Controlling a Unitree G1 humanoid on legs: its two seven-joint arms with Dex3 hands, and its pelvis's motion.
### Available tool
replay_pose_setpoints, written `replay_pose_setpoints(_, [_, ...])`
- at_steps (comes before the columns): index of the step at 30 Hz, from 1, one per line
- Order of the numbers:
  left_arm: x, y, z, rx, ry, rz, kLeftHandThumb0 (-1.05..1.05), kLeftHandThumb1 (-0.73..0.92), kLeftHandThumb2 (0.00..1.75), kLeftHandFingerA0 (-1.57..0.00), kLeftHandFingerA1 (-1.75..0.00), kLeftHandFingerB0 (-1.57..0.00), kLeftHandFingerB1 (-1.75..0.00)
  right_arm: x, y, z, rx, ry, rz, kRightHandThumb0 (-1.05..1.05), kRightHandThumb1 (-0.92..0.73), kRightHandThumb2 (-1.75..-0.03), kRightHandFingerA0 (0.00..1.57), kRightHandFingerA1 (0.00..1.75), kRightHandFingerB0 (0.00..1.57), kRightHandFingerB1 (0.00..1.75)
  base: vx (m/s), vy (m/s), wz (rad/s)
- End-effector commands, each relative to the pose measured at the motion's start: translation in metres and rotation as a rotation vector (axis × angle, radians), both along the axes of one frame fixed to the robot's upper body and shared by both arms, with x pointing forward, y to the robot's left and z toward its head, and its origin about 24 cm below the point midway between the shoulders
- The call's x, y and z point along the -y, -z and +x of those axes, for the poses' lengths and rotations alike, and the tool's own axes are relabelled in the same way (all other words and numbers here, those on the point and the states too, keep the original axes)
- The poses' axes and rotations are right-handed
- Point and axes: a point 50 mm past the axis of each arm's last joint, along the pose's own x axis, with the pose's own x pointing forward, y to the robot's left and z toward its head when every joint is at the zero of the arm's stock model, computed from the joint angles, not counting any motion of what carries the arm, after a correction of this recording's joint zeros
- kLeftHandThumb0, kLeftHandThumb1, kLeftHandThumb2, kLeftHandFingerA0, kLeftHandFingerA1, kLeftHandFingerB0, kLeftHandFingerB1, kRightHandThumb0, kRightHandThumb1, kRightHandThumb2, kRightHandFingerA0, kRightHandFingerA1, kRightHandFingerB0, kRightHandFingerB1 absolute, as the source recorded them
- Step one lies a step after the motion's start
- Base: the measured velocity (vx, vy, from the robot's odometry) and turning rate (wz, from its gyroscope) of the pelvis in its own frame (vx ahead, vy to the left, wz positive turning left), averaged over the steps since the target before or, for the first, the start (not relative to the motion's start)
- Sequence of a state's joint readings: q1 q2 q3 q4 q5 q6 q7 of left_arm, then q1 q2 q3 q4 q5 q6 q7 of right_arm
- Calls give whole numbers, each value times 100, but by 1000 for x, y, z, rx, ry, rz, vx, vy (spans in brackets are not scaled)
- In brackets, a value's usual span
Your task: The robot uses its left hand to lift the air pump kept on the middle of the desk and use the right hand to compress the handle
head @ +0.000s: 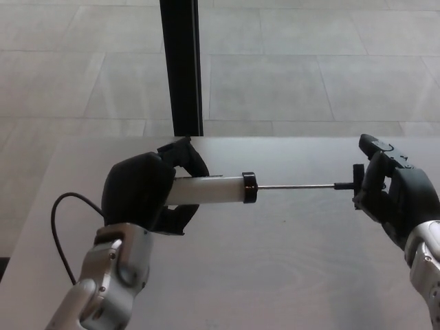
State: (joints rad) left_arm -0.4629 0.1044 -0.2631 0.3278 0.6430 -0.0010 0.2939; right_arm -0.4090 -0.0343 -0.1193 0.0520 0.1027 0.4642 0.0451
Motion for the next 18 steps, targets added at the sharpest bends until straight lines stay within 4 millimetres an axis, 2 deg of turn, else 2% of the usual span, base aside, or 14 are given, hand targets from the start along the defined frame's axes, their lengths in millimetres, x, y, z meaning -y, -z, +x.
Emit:
replay_pose_setpoints(1, [-2,3,-2,5,-21,-17,-13,46,120,-86,-175,-80,-154,4,-13,6,48,6,-20,-82,-82,-124,0,25,3,23,0,0,0])
replay_pose_setpoints(2, [-2,3,-2,2,-22,-7,-14,48,116,-83,-174,-79,-155,3,-14,7,52,3,-16,-96,-85,-108,7,19,3,18,0,0,0])
replay_pose_setpoints(4, [-1,2,-1,-1,-22,6,-14,46,119,-85,-172,-81,-154,0,-15,8,63,-11,-28,-91,-83,-108,7,23,3,21,0,0,0])
replay_pose_setpoints(5, [0,2,-1,-2,-21,8,-14,46,119,-85,-173,-80,-154,0,-15,9,64,-13,-31,-80,-82,-123,0,27,3,26,0,0,0])
replay_pose_setpoints(6, [0,2,-1,-4,-20,9,-14,46,119,-85,-173,-80,-154,-1,-16,9,65,-17,-35,-80,-82,-123,0,27,3,26,0,0,0])
replay_pose_setpoints(7, [0,2,-1,-3,-20,-11,-13,45,121,-88,-175,-82,-154,-3,-16,9,64,-19,-40,-86,-92,-83,0,25,7,26,0,0,0])
replay_pose_setpoints(8, [0,2,-1,3,-21,-8,-14,47,119,-86,-175,-81,-156,-3,-16,10,63,-20,-50,-80,-82,-122,0,28,4,26,0,0,0])
replay_pose_setpoints(10, [0,2,0,6,-26,-4,-15,45,124,-90,-175,-83,-155,-6,-17,11,68,-26,-57,-80,-82,-122,0,28,4,27,0,0,0])
replay_pose_setpoints(11, [0,2,0,13,-25,10,-22,47,116,-118,-139,-103,-127,-7,-18,11,65,-29,-60,-90,-92,-88,0,25,7,25,0,0,0])
replay_pose_setpoints(12, [0,1,0,11,-24,3,-14,46,120,-93,-175,-75,-150,-10,-17,11,63,-28,-72,-86,-84,-124,0,25,9,24,0,0,0])
replay_pose_setpoints(14, [1,-2,1,31,-23,26,-14,47,119,-85,-173,-81,-155,-13,-16,11,54,-30,-68,-90,-85,-125,0,22,5,21,0,0,0])
replay_pose_setpoints(16, [2,-3,2,31,-19,7,-14,44,122,-87,-174,-83,-155,-16,-13,10,45,-33,-60,-90,-85,-125,0,22,4,21,0,0,0])
replay_pose_setpoints(17, [3,-4,3,39,-6,4,-13,51,115,-91,-175,-76,-151,-18,-10,9,39,-33,-69,-87,-85,-125,0,26,13,26,0,0,0])
replay_pose_setpoints(18, [4,-5,3,42,-2,14,-13,51,115,-89,-175,-75,-152,-19,-7,8,33,-35,-80,-85,-84,-124,0,28,14,27,0,0,0])
